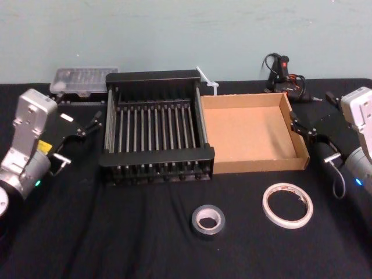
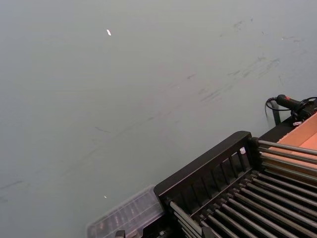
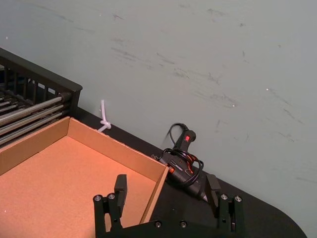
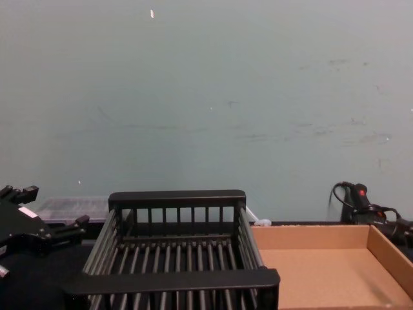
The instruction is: Pick up the white tape and place it into the black box , Pick up the silver tape and place it into the brown box.
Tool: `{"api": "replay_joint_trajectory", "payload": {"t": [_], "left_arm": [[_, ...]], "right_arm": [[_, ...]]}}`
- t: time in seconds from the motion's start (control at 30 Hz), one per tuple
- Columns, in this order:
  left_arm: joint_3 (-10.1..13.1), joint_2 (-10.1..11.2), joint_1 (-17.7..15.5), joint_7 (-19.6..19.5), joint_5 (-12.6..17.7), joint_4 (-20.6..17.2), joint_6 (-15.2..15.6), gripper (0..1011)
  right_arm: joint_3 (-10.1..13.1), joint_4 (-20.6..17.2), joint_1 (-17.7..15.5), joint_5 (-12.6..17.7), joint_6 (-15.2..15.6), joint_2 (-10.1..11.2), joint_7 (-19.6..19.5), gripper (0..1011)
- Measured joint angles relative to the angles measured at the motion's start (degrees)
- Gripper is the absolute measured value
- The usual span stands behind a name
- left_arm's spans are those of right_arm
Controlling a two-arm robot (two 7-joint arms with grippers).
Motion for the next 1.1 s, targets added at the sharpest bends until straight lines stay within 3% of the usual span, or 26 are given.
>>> {"api": "replay_joint_trajectory", "payload": {"t": [1.1], "left_arm": [[0.00, 0.00, 0.00, 0.00, 0.00, 0.00, 0.00, 1001]], "right_arm": [[0.00, 0.00, 0.00, 0.00, 0.00, 0.00, 0.00, 1002]]}}
